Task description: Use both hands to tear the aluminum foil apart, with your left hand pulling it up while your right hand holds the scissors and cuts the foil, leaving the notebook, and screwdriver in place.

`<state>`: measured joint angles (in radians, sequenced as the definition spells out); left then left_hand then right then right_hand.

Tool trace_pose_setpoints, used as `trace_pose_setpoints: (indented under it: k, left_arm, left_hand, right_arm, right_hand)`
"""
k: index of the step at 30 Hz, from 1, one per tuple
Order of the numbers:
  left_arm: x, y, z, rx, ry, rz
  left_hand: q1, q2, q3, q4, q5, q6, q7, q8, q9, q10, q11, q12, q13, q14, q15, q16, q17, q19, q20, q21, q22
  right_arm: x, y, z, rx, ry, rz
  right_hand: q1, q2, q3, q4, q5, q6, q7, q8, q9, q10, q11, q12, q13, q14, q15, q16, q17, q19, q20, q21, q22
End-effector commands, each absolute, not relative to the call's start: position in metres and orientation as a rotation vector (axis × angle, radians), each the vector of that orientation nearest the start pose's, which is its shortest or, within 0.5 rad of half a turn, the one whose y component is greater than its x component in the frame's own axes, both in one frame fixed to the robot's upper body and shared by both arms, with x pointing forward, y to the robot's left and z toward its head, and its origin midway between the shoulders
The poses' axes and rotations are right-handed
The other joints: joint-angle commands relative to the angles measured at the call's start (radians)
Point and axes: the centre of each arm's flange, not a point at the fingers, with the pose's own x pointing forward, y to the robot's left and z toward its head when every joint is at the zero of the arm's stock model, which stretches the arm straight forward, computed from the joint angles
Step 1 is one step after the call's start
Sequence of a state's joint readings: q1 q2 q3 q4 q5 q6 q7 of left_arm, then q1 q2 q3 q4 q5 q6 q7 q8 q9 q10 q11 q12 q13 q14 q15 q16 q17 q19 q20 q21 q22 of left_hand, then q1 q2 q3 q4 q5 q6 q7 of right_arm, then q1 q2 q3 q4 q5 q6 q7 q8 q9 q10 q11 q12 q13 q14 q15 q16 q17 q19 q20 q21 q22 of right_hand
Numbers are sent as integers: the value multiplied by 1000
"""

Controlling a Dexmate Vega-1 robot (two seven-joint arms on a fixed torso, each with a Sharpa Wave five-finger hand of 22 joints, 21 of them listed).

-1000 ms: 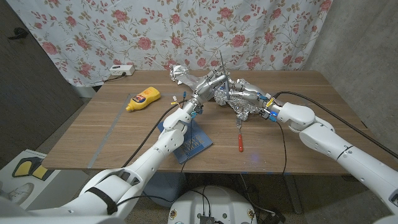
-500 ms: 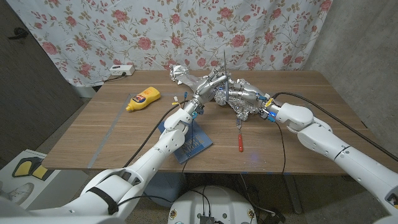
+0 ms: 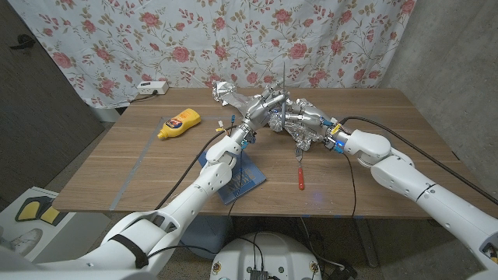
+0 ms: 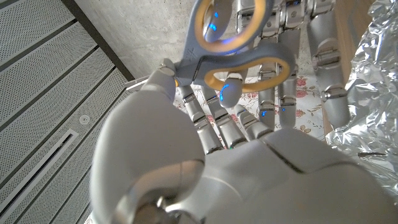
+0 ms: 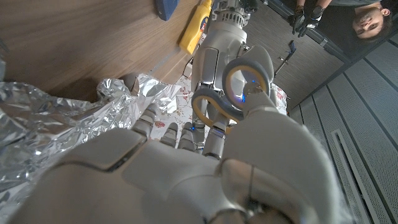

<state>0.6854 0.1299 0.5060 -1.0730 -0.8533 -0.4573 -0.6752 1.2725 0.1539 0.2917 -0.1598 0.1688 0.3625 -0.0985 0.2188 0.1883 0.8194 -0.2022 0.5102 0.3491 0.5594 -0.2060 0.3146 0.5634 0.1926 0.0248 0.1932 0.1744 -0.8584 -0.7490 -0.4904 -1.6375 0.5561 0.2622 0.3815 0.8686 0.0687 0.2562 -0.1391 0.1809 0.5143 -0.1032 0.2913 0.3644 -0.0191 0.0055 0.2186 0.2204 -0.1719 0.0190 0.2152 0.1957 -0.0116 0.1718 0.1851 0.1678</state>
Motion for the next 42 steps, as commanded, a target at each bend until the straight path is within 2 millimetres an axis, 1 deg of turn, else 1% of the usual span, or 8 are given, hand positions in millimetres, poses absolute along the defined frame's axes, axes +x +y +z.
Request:
trace_pose_setpoints:
  k: [1, 19, 27, 32, 35, 36, 39, 42]
  left_arm:
    - [624, 65, 0, -262, -795, -982]
    - [618, 65, -5, -261, -795, -975]
    - [615, 70, -6, -262, -804, -958]
    - [615, 73, -8, -259, -800, -950]
    - [615, 74, -10, -257, -801, -947]
    - [615, 75, -10, -256, -801, -945]
    - [615, 75, -11, -249, -802, -945]
    - [615, 76, -11, -234, -803, -943]
  left_hand:
    - [10, 0, -2, 0, 8, 6, -9, 1, 5, 22, -14, 103, 214, 28, -28, 7, 8, -7, 2, 3, 2]
    - [8, 8, -1, 8, 10, 4, -5, -5, 6, 18, -14, 101, 216, 18, -23, 1, 15, -12, 8, 3, 2]
    - [7, 10, 0, 10, 10, 4, -3, -6, 7, 15, -15, 101, 219, 16, -21, -2, 16, -13, 10, 3, 2]
    - [8, 9, 0, 9, 10, 6, -25, -7, 7, 11, -15, 100, 221, 15, -24, -1, 21, -14, 9, 3, 2]
    - [8, 9, -1, 10, 11, 5, -29, -7, 7, 11, -15, 101, 222, 13, -23, -1, 22, -15, 8, 3, 2]
    - [8, 8, -1, 10, 11, 6, -30, -7, 7, 11, -15, 101, 222, 13, -23, -1, 23, -16, 9, 3, 2]
    - [10, 10, 0, 9, 11, 7, -38, -8, 7, 11, -15, 101, 224, 10, -24, -2, 26, -17, 12, 2, 2]
    - [9, 12, 0, 11, 12, 12, -44, -7, 8, 5, -16, 98, 222, 7, -23, -2, 30, -20, 13, 2, 2]
  right_arm:
    - [571, -202, -5, -390, -647, 788]
    - [576, -210, -16, -267, -648, 803]
    - [578, -210, -20, -207, -650, 836]
    - [577, -209, -23, -177, -652, 846]
    - [577, -209, -23, -163, -649, 854]
    - [577, -209, -24, -159, -648, 858]
    - [576, -208, -24, -164, -637, 867]
    - [576, -208, -24, -170, -633, 875]
  right_hand:
    - [1, -7, -6, 1, 4, -16, 8, -12, -1, -9, 12, -3, 2, -60, 12, -4, 3, -4, 16, -2, -1]
    - [-11, -11, -17, 8, -1, -29, 35, -33, -15, -5, 22, -2, 0, -57, 18, -2, 5, -6, 23, -1, -1]
    - [-18, -10, -21, 11, -2, -24, 31, -36, -20, 0, 25, -1, 0, -53, 21, -1, 5, -4, 27, -1, -1]
    - [-20, -9, -22, 12, -2, -33, 16, -42, -22, 4, 24, 1, -1, -46, 25, 2, 5, -3, 26, 0, -1]
    - [-20, -6, -22, 11, -2, -32, 14, -45, -24, 20, 30, 7, -1, -41, 28, 4, 5, -1, 27, 0, -1]
    - [-17, -4, -21, 9, -1, -31, 14, -46, -25, 34, 38, 11, -1, -38, 34, 4, 5, 1, 30, 1, -1]
    - [2, 8, -13, 0, -1, -28, 11, -51, -30, 76, 63, 23, -3, -3, 96, 14, 3, 12, 33, 3, -1]
    - [15, 13, -8, -6, -1, -28, 15, -53, -32, 87, 83, 23, -5, 7, 114, 16, 1, 14, 35, 3, -1]
